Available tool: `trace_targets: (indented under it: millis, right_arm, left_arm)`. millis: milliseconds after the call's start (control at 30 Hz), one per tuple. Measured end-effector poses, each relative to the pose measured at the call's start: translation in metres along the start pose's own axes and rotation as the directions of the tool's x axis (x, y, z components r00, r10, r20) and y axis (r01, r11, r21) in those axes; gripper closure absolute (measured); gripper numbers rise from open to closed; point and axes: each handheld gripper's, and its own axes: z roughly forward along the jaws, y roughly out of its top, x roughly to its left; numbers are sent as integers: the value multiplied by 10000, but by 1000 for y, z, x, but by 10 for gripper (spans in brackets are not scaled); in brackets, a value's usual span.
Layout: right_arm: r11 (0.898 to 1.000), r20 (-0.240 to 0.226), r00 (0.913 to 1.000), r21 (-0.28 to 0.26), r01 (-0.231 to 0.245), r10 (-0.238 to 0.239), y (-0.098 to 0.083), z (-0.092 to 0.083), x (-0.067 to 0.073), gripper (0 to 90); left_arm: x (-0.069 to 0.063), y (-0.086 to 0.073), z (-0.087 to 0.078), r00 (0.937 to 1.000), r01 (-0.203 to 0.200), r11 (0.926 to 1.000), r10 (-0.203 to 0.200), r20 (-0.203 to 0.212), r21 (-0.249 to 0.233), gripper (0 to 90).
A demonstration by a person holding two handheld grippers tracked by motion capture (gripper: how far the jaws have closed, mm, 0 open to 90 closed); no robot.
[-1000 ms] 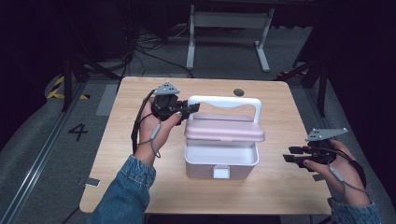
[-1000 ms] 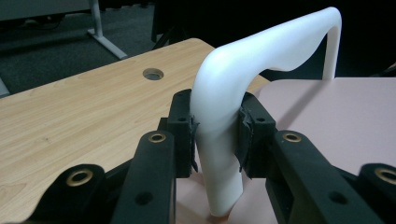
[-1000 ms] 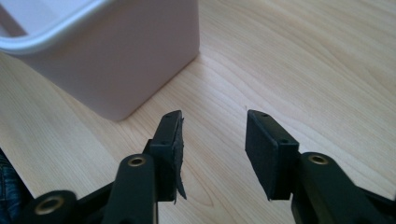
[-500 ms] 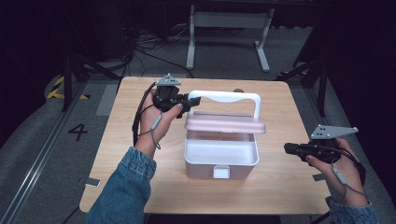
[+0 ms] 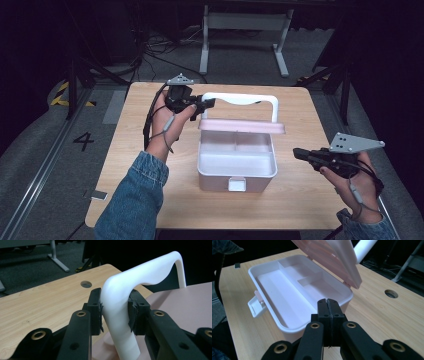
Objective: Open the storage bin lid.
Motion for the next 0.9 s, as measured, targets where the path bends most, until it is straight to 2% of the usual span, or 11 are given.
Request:
trace_targets:
  millis: [67, 133, 167, 233, 467, 600, 767, 900]
  right_arm:
    - [9999, -48, 10000, -109, -29, 29, 1, 2, 0, 900]
    - [9982, -276, 9993, -542, -257, 243, 4, 5, 2, 900]
    - [9967, -250, 9993, -756, -297, 279, 5, 6, 3, 900]
    - [9954, -263, 9992, -894, -334, 311, 7, 6, 4, 900]
    - [9822, -602, 9962, -1733, -730, 634, 14, 23, 7, 900]
    - [9738, -552, 9960, -2126, -804, 702, 16, 31, 4, 900]
    - [9690, -377, 9970, -2357, -740, 670, 19, 36, 2, 900]
    - [9656, -428, 9968, -2486, -762, 676, 20, 39, 0, 900]
  left_arm:
    - [0, 0, 0, 10000, 19, 10000, -19, -1, -12, 680]
    - [1, 1, 1, 10000, -3, 10000, 3, -22, 3, 678]
    - [1, 1, 1, 10000, 42, 10000, -42, 1, 14, 678]
    - [1, 1, 1, 10000, 17, 10000, -17, -21, 28, 678]
    - [1, 0, 1, 10000, -35, 10000, 35, -32, -39, 677]
    - [0, 0, 1, 10000, -71, 10000, 71, -52, -25, 676]
    - [1, 0, 1, 9999, -152, 9999, 152, -18, -15, 674]
    - [-1, -1, 1, 9989, -454, 9990, 454, -150, 15, 660]
